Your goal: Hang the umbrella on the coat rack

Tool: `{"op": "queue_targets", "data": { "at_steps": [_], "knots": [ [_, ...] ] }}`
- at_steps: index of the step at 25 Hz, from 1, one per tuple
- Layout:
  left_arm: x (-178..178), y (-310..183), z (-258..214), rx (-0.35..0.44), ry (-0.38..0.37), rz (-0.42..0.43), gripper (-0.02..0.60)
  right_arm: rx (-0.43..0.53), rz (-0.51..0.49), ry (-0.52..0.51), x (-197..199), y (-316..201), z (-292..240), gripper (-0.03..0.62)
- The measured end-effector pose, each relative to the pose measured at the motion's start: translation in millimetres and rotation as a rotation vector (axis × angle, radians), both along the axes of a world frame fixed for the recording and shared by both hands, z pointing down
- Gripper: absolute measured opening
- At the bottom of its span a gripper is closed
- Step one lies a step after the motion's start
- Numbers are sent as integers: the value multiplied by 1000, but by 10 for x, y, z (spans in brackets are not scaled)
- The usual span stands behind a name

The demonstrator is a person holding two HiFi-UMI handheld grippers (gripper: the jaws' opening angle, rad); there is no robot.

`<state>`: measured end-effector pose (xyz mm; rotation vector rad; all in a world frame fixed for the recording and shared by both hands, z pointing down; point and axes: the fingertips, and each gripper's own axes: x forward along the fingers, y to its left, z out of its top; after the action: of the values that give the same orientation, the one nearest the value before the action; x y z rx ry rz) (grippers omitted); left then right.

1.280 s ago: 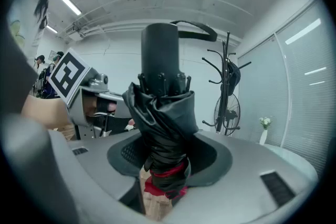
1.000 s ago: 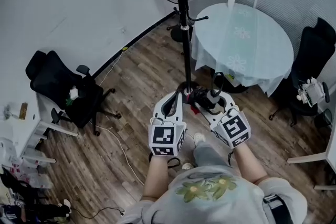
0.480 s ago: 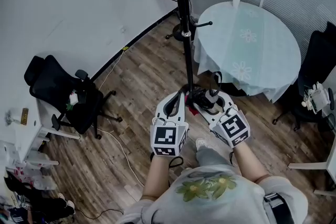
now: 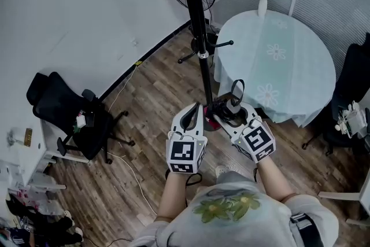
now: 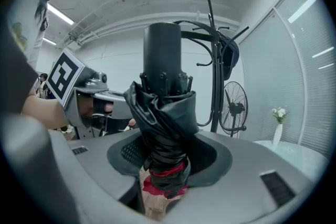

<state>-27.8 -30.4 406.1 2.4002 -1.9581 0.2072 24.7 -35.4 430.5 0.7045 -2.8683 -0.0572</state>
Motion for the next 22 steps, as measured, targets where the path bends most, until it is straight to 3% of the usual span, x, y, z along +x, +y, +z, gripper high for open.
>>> {"op": "queue_targets", "data": {
  "at_steps": [13,22],
  "knots": [
    [-305,-583,26,-4,13,-48,2,20,-43,28,-204,-576,-88,206],
    [-567,-1015,81,-24,18,19,2,11,12,40,-484,-922,-46,206]
  ]
}}
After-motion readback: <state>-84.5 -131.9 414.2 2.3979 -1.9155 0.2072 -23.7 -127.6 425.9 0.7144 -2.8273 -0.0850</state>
